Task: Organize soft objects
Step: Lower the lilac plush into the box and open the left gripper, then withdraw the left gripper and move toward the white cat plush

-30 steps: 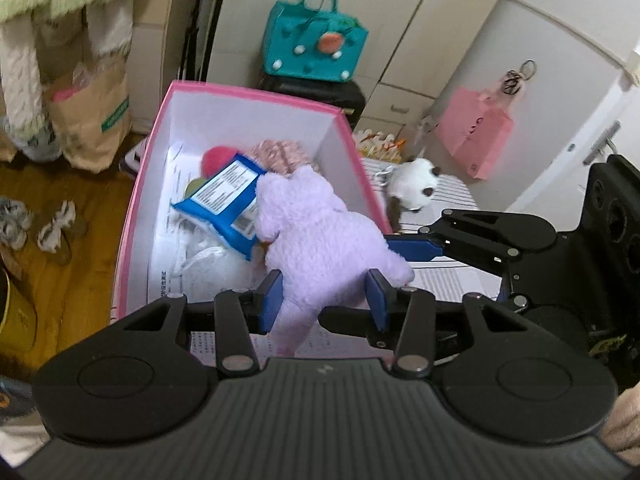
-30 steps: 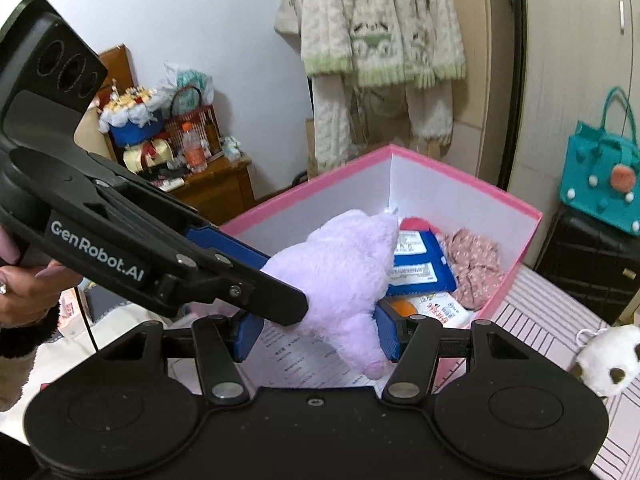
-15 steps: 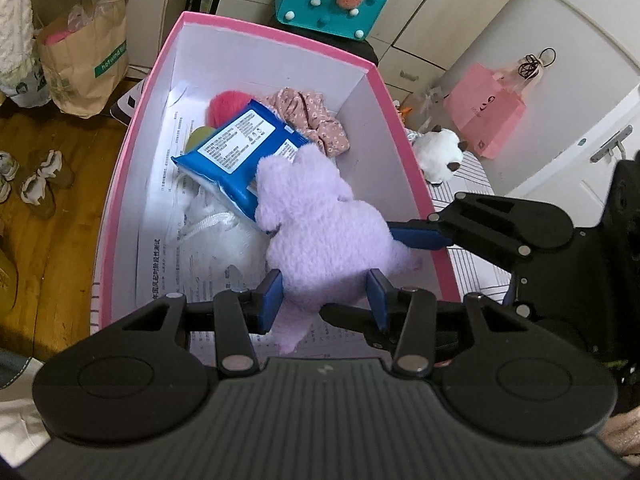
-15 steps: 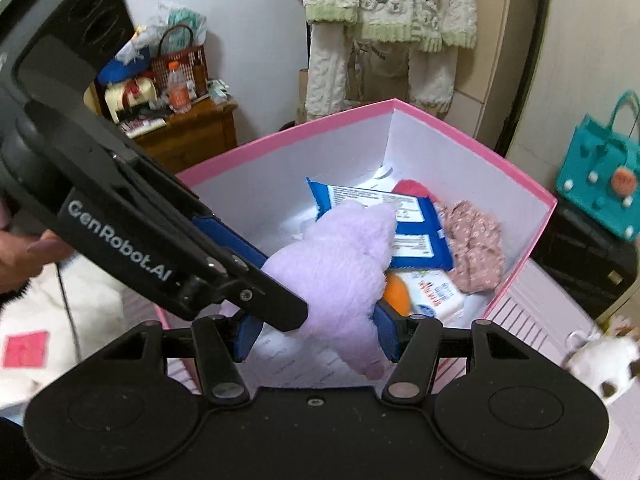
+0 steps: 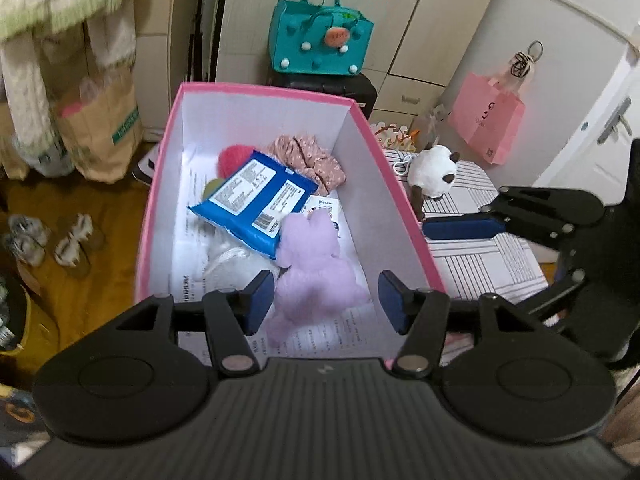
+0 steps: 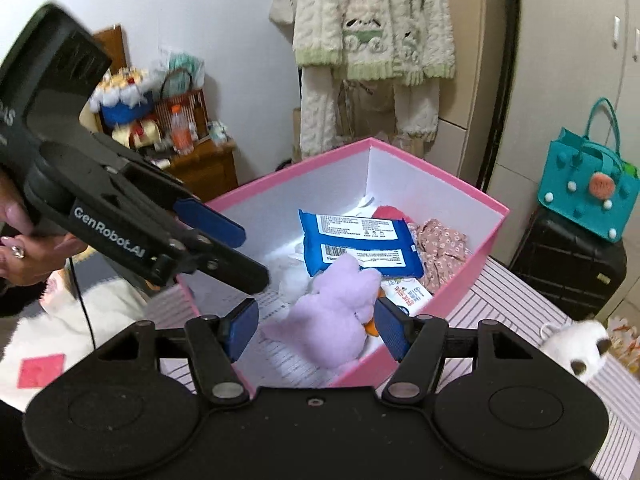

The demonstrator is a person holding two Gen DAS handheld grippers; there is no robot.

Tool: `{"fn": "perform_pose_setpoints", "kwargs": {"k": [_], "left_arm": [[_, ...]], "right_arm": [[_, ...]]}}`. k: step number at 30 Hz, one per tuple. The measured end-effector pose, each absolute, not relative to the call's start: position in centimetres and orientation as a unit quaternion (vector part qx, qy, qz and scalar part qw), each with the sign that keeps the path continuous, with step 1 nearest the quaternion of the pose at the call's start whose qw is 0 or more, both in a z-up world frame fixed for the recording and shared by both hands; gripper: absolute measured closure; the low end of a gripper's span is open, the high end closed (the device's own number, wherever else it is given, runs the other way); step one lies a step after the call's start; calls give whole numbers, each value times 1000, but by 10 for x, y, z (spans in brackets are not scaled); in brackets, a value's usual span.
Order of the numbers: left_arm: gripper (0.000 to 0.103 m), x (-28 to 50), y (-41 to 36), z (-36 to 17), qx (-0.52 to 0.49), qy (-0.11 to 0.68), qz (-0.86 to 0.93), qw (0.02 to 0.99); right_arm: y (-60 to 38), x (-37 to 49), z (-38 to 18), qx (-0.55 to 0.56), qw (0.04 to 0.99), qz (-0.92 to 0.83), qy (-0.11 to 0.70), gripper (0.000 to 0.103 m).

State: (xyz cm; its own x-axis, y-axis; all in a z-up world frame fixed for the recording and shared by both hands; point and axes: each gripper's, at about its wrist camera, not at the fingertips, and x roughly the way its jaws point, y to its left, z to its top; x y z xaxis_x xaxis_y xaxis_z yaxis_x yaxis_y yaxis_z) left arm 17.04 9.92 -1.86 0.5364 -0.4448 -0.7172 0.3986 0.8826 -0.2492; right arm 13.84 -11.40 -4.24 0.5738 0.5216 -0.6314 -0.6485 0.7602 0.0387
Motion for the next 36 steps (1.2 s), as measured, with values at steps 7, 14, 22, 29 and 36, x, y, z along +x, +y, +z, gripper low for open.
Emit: {"fn": "perform_pose_setpoints", "kwargs": {"k": [7, 14, 22, 29, 36], "left_arm": [[45, 140, 93, 9, 22, 416, -242, 877], [42, 102, 79, 35, 77, 413, -250, 872], [39, 65, 56, 42, 111, 417, -282, 857], [38, 56, 28, 33, 133, 431, -307, 838], [38, 71, -7, 18, 134, 429, -340, 826]], "right_arm": [[-139, 109, -22, -76, 883, 346, 309, 34], [-156, 78, -7, -75, 875, 360, 314, 34], [-187, 48, -2, -57, 871, 366, 322, 34], [-222, 35, -11, -39, 878, 341, 333, 34], [-255, 40, -30, -22, 886, 314, 340, 34]]}}
